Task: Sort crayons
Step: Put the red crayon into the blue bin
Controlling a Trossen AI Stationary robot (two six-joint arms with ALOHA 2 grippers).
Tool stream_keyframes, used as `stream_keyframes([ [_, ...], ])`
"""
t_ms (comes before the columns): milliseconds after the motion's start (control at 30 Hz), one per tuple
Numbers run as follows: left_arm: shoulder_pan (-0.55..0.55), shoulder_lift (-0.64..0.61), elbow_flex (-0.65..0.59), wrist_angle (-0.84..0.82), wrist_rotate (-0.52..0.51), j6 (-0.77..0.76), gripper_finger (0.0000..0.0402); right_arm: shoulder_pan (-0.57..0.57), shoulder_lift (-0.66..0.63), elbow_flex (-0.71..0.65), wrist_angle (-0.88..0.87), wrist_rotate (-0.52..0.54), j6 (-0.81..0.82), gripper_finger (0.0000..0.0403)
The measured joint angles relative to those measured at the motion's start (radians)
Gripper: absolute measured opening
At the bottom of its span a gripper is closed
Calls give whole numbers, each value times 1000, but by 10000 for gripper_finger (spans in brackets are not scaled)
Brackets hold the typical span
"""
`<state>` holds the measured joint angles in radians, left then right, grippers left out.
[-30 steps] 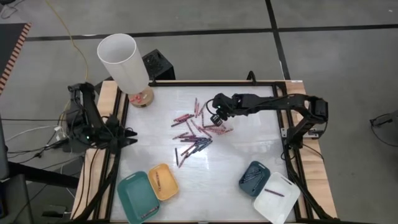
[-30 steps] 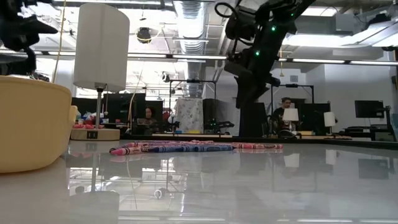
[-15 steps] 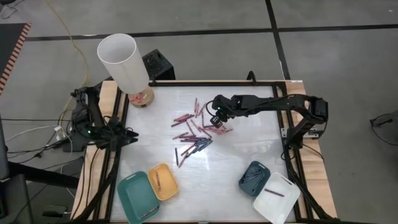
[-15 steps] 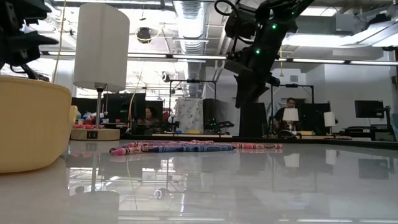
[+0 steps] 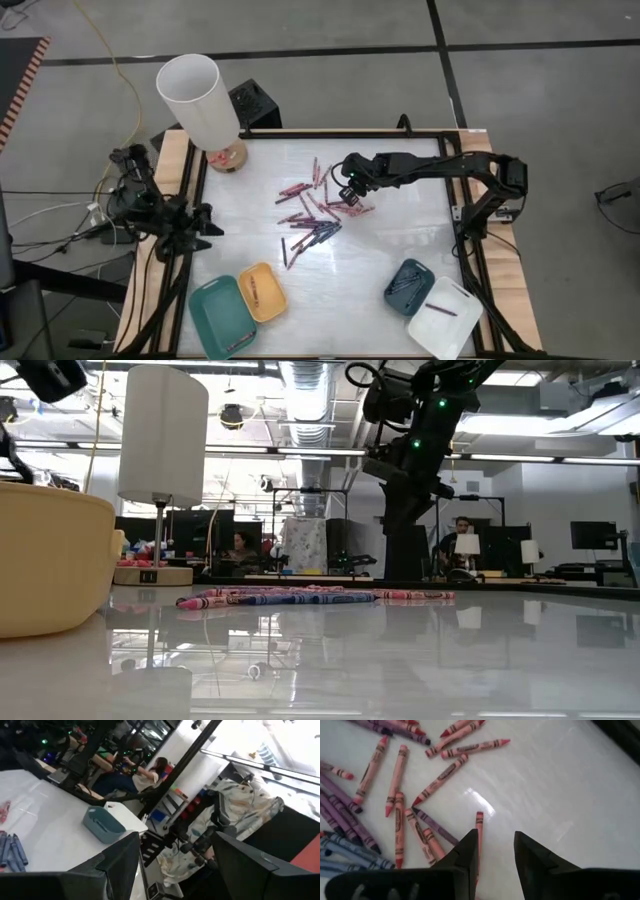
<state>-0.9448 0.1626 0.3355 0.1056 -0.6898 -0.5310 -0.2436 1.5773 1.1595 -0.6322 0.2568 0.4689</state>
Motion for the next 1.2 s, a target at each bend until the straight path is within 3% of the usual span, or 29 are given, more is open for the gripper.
stream_keyframes([
  [133,119,-9,0,-67,144,-50,240,-1,0,-9,-6,-47,0,118],
  [533,416,-9,0,-154,477,-74,240,7,1,-26,21,-48,-59,131],
  [800,525,-8,-1,-272,511,-90,240,-3,47,-25,61,-46,-79,161],
  [967,553,-8,-1,-271,546,-40,240,-8,112,-26,72,-47,-88,159],
  [1200,578,-8,-5,-267,518,12,240,-13,157,-26,71,-46,-100,153],
])
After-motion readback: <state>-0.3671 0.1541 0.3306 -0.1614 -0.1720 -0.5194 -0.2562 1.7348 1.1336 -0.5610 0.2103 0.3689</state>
